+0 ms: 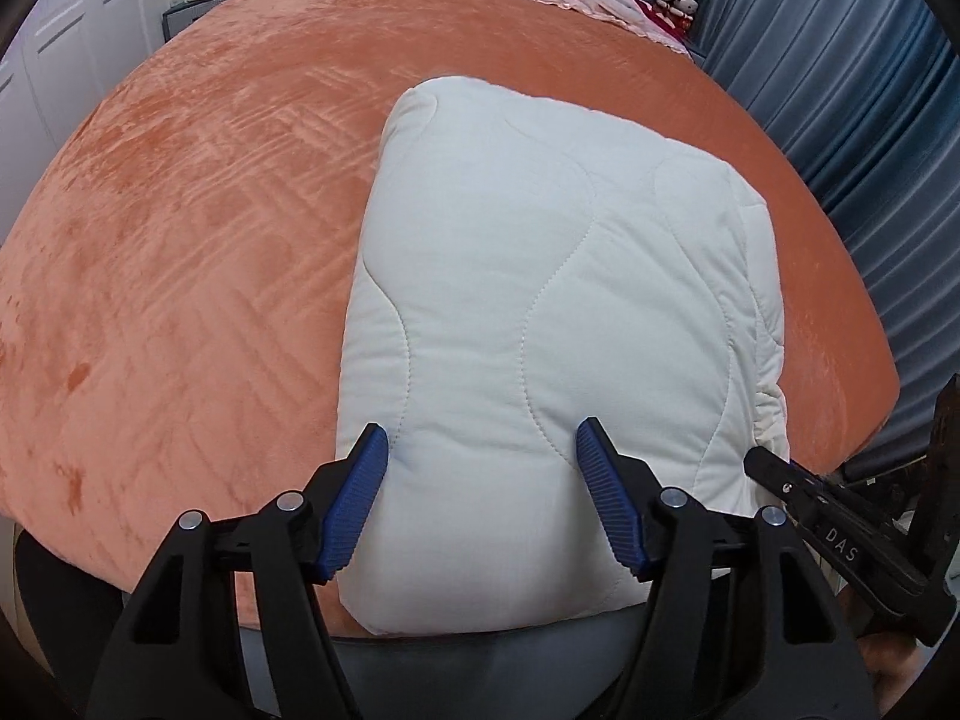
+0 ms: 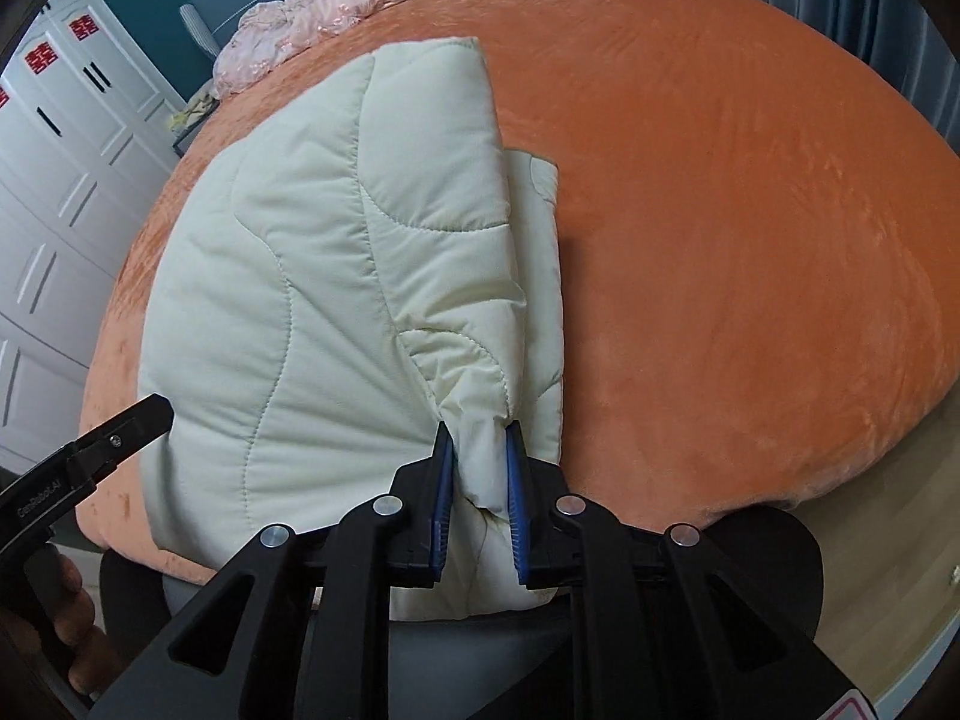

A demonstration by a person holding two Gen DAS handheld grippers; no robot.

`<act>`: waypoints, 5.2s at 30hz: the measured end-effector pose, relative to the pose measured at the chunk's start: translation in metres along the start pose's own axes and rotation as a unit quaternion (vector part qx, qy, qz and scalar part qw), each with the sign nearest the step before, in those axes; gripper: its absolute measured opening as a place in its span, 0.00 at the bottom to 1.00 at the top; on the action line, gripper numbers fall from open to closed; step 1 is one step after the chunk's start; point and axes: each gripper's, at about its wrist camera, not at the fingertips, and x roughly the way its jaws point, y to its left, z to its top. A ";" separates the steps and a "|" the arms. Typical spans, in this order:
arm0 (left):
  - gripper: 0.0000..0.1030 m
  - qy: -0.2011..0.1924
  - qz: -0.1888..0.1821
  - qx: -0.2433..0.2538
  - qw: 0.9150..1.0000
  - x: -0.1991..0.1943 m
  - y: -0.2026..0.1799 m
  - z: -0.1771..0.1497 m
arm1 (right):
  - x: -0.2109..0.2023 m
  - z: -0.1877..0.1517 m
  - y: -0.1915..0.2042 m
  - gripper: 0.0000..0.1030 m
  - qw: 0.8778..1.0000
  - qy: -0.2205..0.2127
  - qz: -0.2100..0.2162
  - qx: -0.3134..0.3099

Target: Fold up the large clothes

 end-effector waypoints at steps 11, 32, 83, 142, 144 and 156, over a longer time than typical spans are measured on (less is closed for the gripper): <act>0.66 0.002 0.055 0.013 0.998 0.029 -0.009 -0.009 | 0.030 0.004 0.007 0.17 1.000 0.011 -0.019 -0.009; 0.56 -0.013 0.031 0.002 0.999 -0.004 -0.010 0.005 | -0.013 0.016 0.001 0.27 0.999 -0.008 0.042 0.023; 0.00 -0.050 0.092 0.035 0.994 0.155 -0.024 0.119 | 0.138 0.135 0.015 0.05 0.997 -0.073 -0.001 0.039; 0.29 -0.026 0.092 0.086 0.992 0.045 -0.048 -0.018 | 0.044 -0.002 0.001 0.27 1.000 -0.021 0.019 0.002; 0.29 -0.027 0.096 0.088 0.991 0.046 -0.049 -0.018 | 0.045 -0.001 0.001 0.28 1.000 -0.023 0.019 0.003; 0.74 -0.031 0.029 -0.042 0.998 0.013 0.007 -0.009 | 0.015 -0.005 -0.013 0.68 0.998 -0.054 0.012 0.023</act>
